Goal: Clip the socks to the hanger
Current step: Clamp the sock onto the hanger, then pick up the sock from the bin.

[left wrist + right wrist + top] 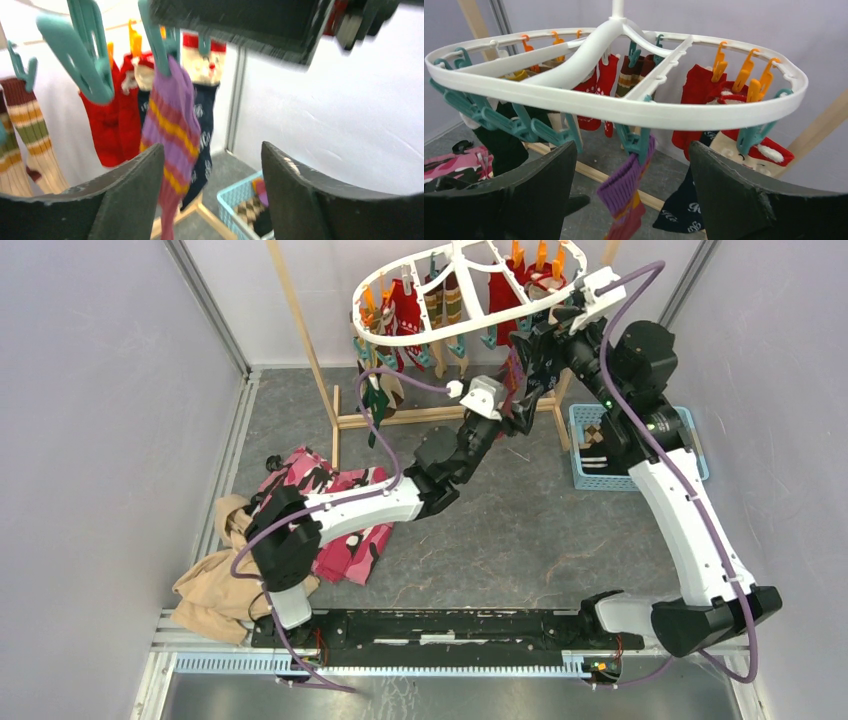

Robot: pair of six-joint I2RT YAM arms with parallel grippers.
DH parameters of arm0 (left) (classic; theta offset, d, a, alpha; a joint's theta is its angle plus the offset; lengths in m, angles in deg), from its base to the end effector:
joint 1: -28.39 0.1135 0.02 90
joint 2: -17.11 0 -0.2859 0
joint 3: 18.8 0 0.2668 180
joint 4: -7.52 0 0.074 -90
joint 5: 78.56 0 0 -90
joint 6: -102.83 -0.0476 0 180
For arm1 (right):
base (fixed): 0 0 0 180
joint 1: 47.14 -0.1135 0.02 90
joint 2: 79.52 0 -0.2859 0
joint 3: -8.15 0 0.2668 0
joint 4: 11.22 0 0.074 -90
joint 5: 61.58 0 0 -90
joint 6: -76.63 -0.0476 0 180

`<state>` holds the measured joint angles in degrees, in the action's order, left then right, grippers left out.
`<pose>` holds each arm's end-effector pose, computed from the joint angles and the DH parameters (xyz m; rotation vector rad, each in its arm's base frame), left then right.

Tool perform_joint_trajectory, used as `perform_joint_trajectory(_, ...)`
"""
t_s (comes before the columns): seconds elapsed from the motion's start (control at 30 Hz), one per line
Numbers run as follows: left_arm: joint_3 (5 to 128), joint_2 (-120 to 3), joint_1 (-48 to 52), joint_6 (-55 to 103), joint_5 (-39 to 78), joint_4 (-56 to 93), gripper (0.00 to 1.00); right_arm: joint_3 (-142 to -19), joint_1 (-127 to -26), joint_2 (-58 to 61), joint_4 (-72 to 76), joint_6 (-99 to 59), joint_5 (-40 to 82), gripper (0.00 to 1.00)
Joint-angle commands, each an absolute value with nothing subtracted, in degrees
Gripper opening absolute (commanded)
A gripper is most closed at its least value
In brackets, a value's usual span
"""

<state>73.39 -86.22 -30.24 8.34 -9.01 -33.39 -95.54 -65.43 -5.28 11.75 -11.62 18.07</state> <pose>0.2488 -0.3761 0.3990 0.2738 1.0754 -0.6612 0.2772 0.1006 0.5335 -0.4006 1.4144 0.3667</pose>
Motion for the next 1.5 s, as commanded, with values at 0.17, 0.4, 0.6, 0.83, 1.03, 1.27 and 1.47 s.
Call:
perform_joint_trajectory(0.17, 48.81, -64.11, -30.23, 16.66, 3.25, -28.98, 1.00, -85.83, -53.80, -13.43, 11.84, -7.93, -3.52, 0.89)
perform_joint_trajectory(0.4, 29.58, -47.36, -29.31, 25.61, 9.43, -18.68, 1.00, -74.90, -44.09, -18.18, 13.58, -0.97, -14.93, 0.92)
perform_joint_trajectory(0.6, 27.95, -32.75, -28.67, 24.67, 13.95, 4.68, 1.00, -65.88, -34.23, -19.62, 14.02, 2.85, -15.97, 0.93)
perform_joint_trajectory(0.83, 40.39, -28.75, -28.65, 16.19, 12.05, 34.06, 1.00, -61.60, -25.58, -14.54, 13.27, 6.82, -11.30, 0.93)
perform_joint_trajectory(1.03, 35.41, -26.14, -28.45, 10.47, 6.37, 34.32, 1.00, -66.02, -25.43, -4.75, 13.47, 7.92, 0.40, 0.92)
perform_joint_trajectory(1.27, 32.57, -27.67, -20.27, 8.68, 11.12, 34.37, 1.00, -71.28, -26.03, 6.60, 13.22, 3.38, 9.81, 0.72)
perform_joint_trajectory(1.47, 32.13, -28.65, -16.83, 8.70, 14.44, 33.68, 1.00, -81.53, -29.53, 17.43, 19.67, 6.89, 20.64, 0.64)
